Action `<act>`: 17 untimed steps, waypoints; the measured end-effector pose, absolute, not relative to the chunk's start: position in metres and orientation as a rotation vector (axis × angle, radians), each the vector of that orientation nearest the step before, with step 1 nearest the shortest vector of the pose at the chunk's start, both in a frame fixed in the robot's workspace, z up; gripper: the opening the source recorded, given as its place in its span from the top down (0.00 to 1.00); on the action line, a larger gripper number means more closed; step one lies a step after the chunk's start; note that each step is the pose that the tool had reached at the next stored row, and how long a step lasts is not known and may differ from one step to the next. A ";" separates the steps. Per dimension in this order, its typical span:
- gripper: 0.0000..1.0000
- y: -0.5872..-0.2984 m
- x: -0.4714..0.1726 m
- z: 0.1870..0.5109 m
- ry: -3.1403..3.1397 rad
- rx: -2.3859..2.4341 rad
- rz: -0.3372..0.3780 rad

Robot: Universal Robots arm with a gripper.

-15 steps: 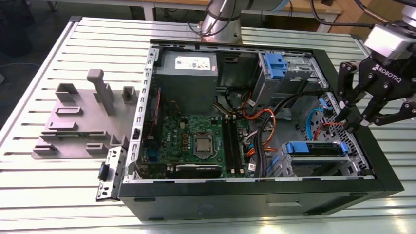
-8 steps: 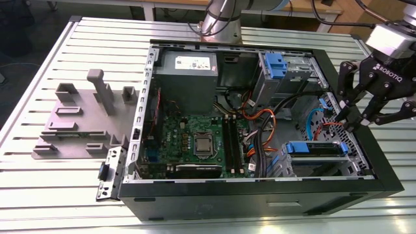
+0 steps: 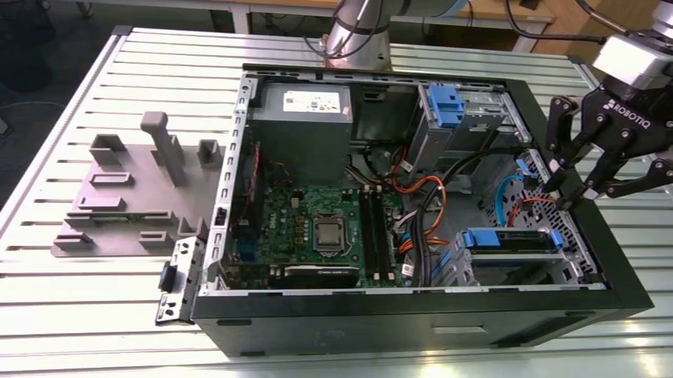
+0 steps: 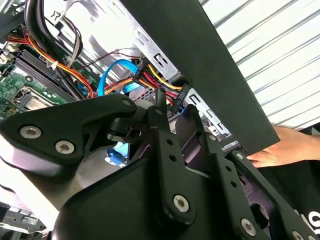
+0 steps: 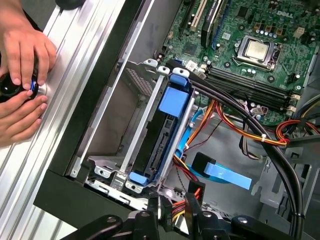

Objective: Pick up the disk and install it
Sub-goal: 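Insert the first disk wire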

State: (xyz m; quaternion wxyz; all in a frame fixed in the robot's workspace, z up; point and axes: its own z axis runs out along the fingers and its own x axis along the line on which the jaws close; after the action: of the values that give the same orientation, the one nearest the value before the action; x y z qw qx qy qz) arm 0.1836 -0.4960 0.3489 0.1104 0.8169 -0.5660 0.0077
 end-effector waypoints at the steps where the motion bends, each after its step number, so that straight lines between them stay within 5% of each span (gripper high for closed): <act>1: 0.65 -0.495 0.184 0.349 -1.662 2.398 0.024; 17: 0.65 -0.493 0.186 0.347 -1.640 2.356 0.057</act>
State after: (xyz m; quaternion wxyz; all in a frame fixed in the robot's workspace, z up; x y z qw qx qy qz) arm 0.1861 -0.4929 0.3473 0.1347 0.8130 -0.5661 0.0197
